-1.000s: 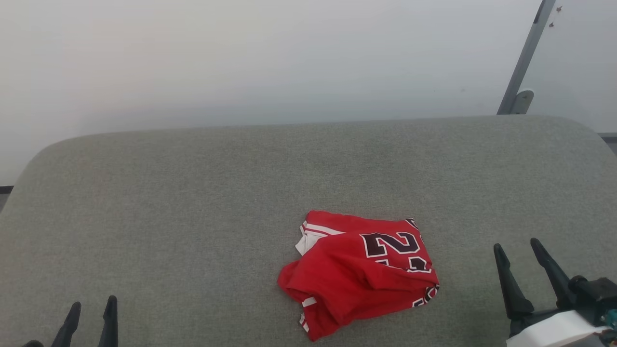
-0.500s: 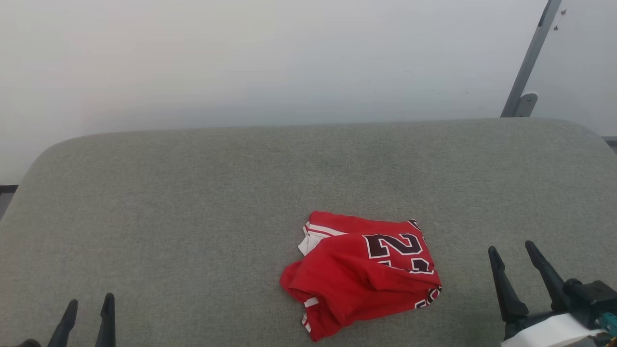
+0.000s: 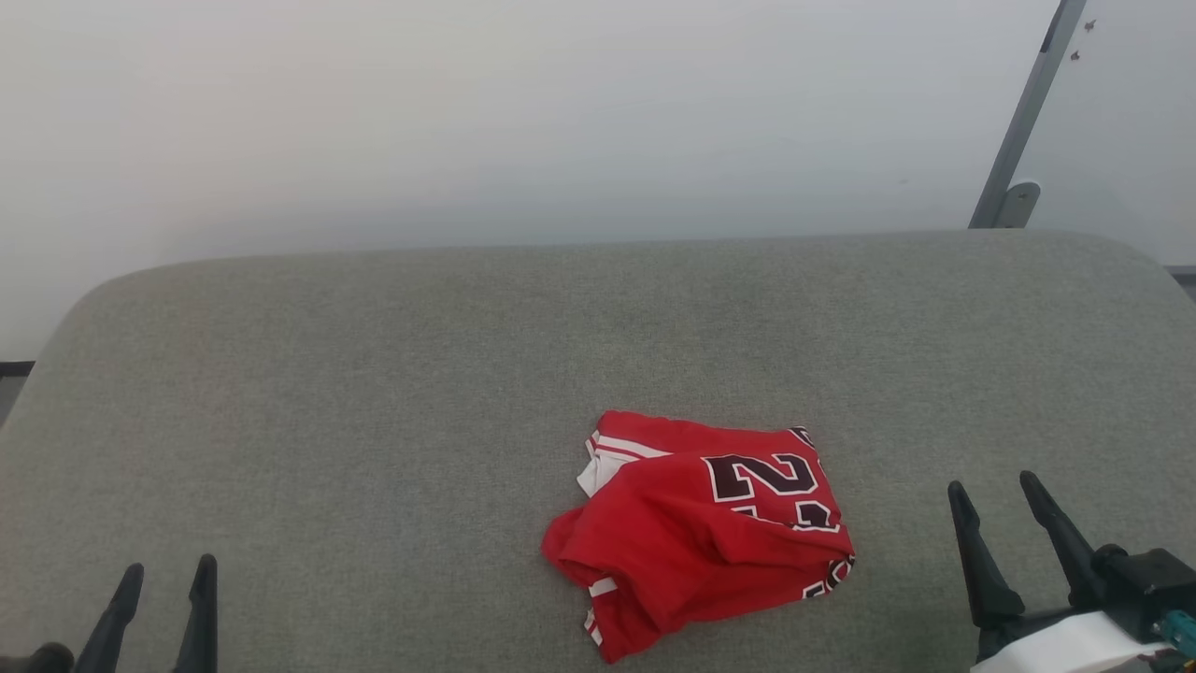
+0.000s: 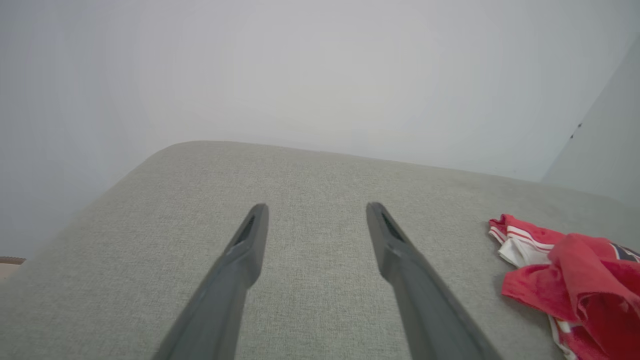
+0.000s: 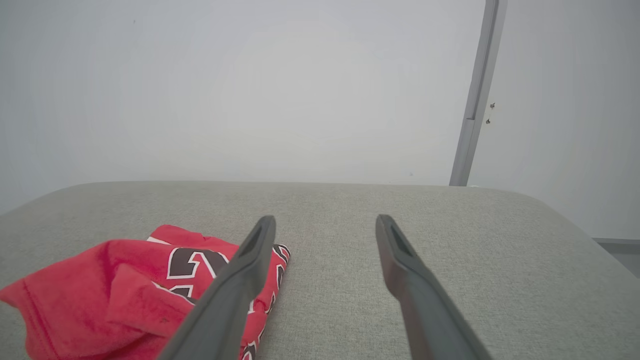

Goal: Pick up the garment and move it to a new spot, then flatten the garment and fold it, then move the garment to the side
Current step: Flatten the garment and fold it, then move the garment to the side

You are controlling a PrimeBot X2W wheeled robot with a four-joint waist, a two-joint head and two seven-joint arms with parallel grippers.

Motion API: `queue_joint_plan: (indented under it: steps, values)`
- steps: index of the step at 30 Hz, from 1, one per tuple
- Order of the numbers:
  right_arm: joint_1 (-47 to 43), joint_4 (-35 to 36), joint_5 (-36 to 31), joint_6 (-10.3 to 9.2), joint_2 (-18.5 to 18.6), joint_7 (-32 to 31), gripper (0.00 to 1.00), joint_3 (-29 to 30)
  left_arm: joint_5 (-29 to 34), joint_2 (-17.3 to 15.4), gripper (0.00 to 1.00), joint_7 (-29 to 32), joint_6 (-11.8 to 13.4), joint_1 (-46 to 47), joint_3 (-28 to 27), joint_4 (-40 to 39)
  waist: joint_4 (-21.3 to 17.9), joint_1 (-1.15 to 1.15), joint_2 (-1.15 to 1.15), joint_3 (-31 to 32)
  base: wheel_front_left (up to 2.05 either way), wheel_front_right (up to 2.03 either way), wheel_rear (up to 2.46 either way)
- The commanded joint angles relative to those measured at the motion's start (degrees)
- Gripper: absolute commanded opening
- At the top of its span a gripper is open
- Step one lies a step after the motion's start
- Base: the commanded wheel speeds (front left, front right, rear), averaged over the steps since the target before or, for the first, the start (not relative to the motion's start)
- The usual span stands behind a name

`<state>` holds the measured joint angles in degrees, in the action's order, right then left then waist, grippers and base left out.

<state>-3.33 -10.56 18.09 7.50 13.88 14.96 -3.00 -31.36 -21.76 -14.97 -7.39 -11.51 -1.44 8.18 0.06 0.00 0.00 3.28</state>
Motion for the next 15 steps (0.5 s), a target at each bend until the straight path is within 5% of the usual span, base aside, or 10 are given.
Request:
queue_joint_plan:
  steps: [1,15]
  values:
    - [-0.7,0.2,-0.3,-0.03,-0.1,0.3,1.0,0.2,0.6,-0.4,1.0,-0.2,-0.1,0.7,0.0,-0.3,0.0,0.0,0.0,0.1,0.0,0.0,0.0]
    - [2.4,-6.7,7.1,-0.03,4.5,-1.8,1.0,-6.6,1.1,-1.5,1.0,-0.2,-0.1,2.0,2.2,-1.2,2.7,0.0,0.0,-0.9,0.0,0.0,0.0]
